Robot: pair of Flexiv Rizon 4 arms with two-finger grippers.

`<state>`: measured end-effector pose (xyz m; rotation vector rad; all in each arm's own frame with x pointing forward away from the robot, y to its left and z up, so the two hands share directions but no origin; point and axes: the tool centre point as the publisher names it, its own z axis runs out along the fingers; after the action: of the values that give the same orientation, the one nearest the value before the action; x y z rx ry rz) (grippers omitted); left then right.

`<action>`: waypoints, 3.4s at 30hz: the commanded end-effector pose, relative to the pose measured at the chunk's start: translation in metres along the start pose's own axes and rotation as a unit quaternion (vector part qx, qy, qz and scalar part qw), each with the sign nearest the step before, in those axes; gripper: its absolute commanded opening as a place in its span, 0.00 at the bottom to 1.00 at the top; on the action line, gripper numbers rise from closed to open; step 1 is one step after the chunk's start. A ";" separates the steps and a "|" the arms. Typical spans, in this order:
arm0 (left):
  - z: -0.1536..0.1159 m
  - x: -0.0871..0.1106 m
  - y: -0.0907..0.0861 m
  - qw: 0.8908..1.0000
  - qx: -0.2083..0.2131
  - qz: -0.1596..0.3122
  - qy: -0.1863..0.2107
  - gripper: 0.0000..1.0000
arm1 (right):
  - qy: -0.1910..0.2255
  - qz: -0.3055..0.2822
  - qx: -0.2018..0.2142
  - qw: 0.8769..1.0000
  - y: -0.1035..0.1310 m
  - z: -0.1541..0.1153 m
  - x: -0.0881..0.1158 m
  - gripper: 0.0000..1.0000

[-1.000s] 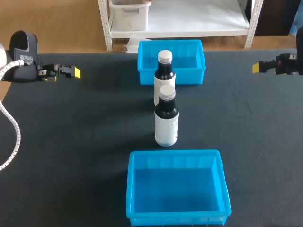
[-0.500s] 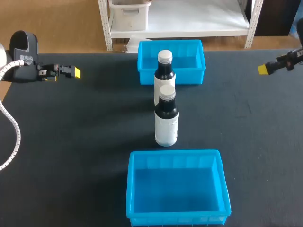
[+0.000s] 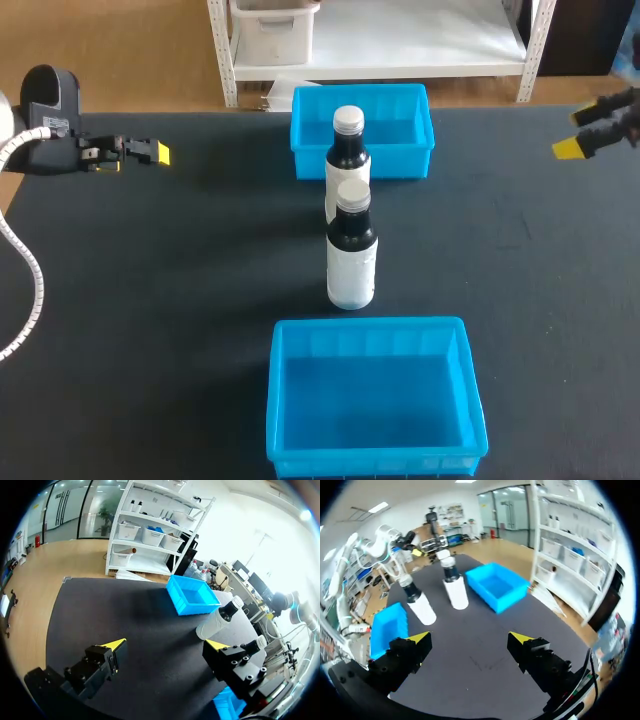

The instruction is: Pick up the bottle, and place it in the far bin if it is heavy, or in the near bin if it is light.

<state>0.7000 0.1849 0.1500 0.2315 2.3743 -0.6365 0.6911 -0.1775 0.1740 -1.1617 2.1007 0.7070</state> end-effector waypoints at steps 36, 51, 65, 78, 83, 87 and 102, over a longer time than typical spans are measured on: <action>0.000 0.000 0.000 1.000 0.000 0.000 0.000 1.00 | -0.048 -0.142 -0.162 0.975 0.143 0.165 -0.053 1.00; 0.000 0.000 0.000 1.000 0.000 0.000 0.000 1.00 | -0.052 -0.139 -0.183 0.972 0.181 0.196 -0.062 1.00; 0.000 0.000 0.000 1.000 0.000 0.000 0.000 1.00 | -0.058 -0.132 -0.178 0.973 0.180 0.202 -0.067 0.91; 0.000 0.000 0.000 1.000 0.000 0.000 0.000 1.00 | -0.064 -0.131 -0.175 0.974 0.178 0.203 -0.071 0.50; 0.000 0.000 0.000 1.000 0.000 0.000 0.000 1.00 | -0.067 -0.131 -0.174 0.974 0.177 0.200 -0.073 0.53; 0.000 0.000 0.000 1.000 0.000 0.000 0.000 1.00 | -0.071 -0.133 -0.167 0.974 0.174 0.187 -0.077 0.53; 0.000 0.000 0.000 1.000 0.000 0.000 0.000 1.00 | -0.070 -0.129 -0.151 0.978 0.162 0.158 -0.076 0.49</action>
<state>0.7000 0.1850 0.1499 0.2314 2.3744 -0.6364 0.6251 0.0510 0.1482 -1.4765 1.7204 0.9839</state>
